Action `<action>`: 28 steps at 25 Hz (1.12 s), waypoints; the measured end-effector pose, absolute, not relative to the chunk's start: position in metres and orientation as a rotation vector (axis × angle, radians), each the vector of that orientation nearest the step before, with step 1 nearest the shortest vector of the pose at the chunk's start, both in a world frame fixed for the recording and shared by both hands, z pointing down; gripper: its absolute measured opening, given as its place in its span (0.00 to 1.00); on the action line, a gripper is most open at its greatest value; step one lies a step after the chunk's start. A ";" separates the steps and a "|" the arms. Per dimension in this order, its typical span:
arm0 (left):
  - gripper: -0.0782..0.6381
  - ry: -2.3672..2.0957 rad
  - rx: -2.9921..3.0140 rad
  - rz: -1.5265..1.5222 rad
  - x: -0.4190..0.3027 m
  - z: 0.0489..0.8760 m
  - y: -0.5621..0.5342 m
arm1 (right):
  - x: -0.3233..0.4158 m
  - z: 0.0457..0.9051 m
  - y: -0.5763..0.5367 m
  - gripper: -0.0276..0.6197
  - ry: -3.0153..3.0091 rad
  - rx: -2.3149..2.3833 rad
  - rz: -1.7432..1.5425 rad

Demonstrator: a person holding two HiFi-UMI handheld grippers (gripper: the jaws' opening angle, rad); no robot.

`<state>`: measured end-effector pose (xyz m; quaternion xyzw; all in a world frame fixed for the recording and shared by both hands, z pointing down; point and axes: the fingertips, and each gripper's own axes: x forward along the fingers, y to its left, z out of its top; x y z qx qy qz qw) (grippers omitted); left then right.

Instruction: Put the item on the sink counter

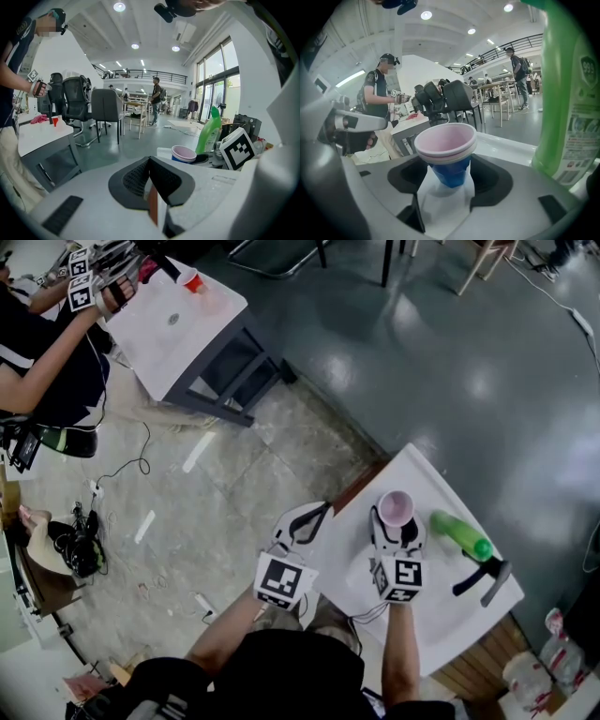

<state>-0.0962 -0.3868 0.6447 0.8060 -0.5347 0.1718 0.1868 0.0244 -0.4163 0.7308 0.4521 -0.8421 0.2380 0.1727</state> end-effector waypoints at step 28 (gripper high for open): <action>0.11 -1.513 2.296 0.486 -0.099 0.641 -0.380 | 0.023 0.730 -0.412 0.61 -2.383 1.315 0.634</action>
